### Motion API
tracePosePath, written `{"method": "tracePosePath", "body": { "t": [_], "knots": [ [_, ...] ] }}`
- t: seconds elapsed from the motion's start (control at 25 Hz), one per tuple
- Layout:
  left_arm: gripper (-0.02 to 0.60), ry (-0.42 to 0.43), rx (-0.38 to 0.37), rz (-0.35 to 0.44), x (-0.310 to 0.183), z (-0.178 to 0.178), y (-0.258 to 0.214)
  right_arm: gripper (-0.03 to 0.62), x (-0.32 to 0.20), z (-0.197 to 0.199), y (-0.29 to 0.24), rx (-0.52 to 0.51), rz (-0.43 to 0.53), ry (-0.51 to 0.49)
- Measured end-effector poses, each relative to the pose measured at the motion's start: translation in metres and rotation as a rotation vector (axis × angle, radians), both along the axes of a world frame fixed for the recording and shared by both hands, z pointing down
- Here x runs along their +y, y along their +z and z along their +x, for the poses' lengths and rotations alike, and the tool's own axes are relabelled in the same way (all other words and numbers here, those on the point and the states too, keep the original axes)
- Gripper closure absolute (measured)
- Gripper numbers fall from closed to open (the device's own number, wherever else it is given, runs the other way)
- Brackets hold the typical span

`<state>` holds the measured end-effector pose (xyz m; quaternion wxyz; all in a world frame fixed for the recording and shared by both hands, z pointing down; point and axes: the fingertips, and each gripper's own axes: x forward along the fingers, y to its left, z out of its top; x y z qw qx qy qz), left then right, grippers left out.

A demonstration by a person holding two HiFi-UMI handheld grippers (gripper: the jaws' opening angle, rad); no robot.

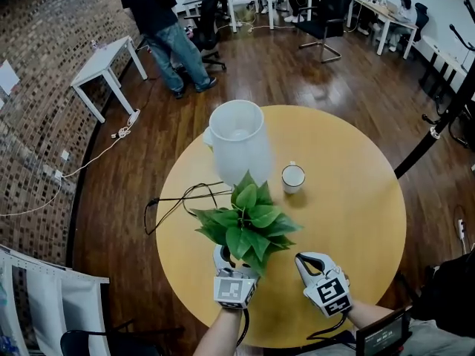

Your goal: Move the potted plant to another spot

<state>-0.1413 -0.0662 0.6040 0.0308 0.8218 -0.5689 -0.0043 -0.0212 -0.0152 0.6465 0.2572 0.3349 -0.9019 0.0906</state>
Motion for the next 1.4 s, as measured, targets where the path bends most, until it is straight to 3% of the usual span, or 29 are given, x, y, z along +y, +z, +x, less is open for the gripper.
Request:
{"method": "tracePosePath", "body": {
  "t": [0.48, 0.84, 1.4],
  "knots": [
    [0.078, 0.035, -0.028, 0.07, 0.034, 0.018, -0.084, 0.586, 0.011, 0.004, -0.085, -0.101, 0.149, 0.018],
    [0.078, 0.108, -0.033, 0.107, 0.06, 0.056, -0.133, 0.586, 0.022, 0.019, -0.151, -0.166, 0.249, 0.05],
    [0.078, 0.299, -0.011, 0.098, 0.074, 0.13, -0.14, 0.586, 0.04, 0.083, -0.169, -0.134, 0.292, 0.227]
  ]
}}
